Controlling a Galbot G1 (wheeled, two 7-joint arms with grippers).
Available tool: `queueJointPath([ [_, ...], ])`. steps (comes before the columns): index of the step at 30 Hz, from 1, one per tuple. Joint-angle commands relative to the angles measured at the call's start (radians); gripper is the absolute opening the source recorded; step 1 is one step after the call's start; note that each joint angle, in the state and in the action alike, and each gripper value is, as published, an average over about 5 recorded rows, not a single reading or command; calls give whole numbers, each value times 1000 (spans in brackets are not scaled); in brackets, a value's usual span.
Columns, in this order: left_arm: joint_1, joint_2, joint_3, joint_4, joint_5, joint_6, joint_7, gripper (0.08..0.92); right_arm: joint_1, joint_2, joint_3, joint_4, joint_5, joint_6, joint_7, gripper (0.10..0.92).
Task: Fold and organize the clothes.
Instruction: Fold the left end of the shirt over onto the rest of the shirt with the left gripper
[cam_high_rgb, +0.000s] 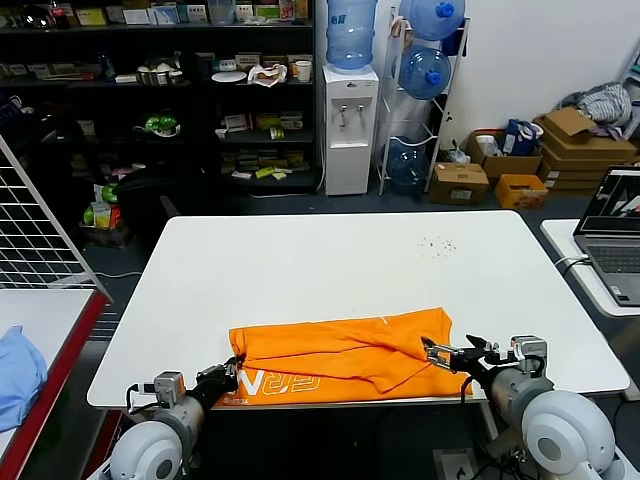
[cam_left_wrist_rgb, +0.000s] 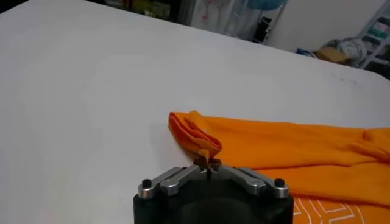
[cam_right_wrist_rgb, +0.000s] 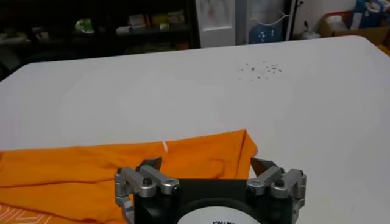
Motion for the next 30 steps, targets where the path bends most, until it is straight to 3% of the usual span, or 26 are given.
queueJointPath([
  [1,-4,95,-44,-45,-44,-1,-17,96,42,5,-28,-14,-5,5,-3,921],
  [18,203,366,-448,-69,-193,32,-51,96,152,26,-116,-89,-31,35,-75,921],
  [23,266,455,-494,-27,-206,35,-57,96,161,31,-123,-98,-45,45,-98,921],
  [30,233,520,-488,91,-216,33,-47,96,151,40,-122,-103,-67,55,-118,921],
])
